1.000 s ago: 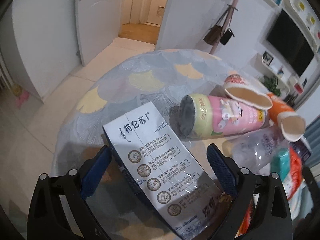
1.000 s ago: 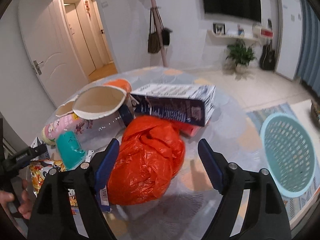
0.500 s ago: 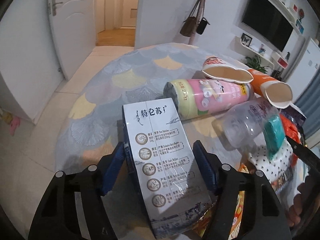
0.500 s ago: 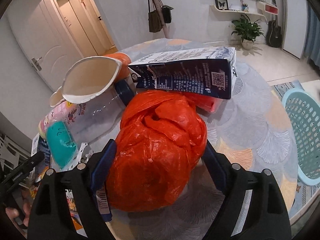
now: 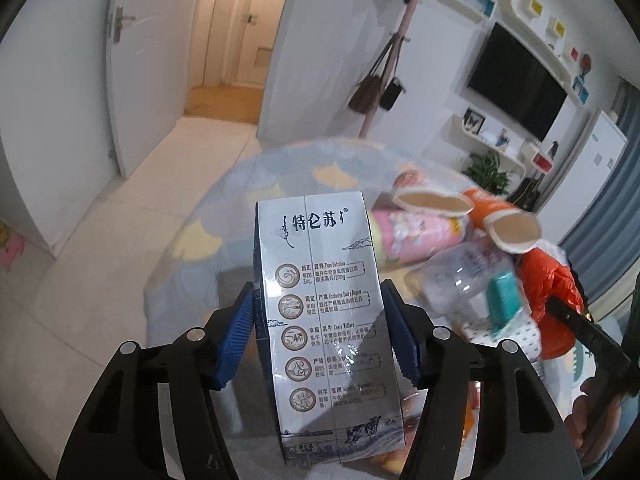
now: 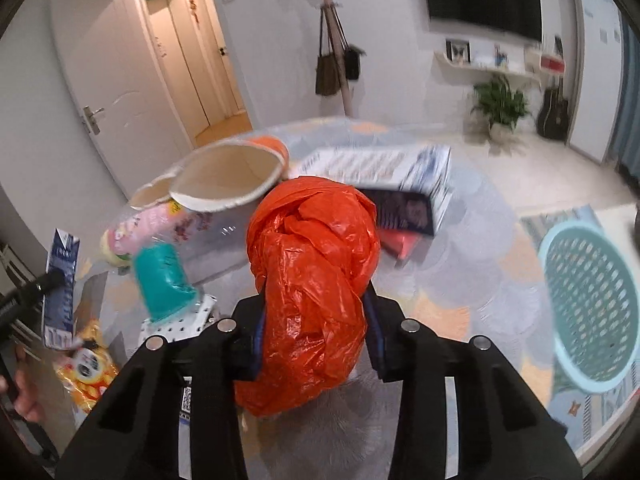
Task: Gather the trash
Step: 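Grasp the white milk carton with the left tool while the right tool grasps the orange bag, then carry both items over the blue basket and open both tools to drop them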
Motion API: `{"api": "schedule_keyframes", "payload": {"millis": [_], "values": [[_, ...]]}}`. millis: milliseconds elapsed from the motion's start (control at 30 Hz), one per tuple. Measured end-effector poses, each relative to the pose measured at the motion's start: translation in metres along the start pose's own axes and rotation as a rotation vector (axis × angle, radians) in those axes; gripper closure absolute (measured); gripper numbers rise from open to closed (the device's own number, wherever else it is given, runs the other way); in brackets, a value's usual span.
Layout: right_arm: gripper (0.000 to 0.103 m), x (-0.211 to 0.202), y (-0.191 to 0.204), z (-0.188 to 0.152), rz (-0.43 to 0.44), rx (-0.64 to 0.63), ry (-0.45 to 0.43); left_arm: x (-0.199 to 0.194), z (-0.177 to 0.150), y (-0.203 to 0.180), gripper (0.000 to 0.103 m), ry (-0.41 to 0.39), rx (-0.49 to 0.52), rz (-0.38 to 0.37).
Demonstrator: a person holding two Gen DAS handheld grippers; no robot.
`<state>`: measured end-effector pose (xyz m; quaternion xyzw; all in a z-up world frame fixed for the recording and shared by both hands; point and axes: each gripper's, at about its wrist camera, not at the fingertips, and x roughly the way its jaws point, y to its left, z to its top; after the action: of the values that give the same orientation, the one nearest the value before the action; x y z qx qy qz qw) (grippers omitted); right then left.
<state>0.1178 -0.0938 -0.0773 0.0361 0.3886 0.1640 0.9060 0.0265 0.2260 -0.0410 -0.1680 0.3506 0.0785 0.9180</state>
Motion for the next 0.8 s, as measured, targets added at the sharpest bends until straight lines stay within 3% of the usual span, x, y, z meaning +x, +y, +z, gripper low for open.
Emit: {"api": "schedule_keyframes", "payload": {"millis": [233, 433, 567, 800], "values": [[0.068, -0.041, -0.009, 0.012, 0.002, -0.006, -0.110, -0.023, 0.015, -0.032, 0.044, -0.079, 0.056, -0.069], [0.068, -0.075, -0.035, 0.024, -0.038, 0.035, -0.201, -0.028, 0.027, -0.085, 0.044, -0.107, 0.122, -0.196], [0.068, -0.096, -0.066, 0.029, -0.110, 0.079, -0.255, -0.019, 0.036, -0.139, 0.043, -0.096, 0.177, -0.295], [0.067, -0.121, -0.148, 0.023, -0.288, 0.220, -0.291, 0.011, 0.039, -0.241, 0.043, -0.060, 0.288, -0.397]]}}
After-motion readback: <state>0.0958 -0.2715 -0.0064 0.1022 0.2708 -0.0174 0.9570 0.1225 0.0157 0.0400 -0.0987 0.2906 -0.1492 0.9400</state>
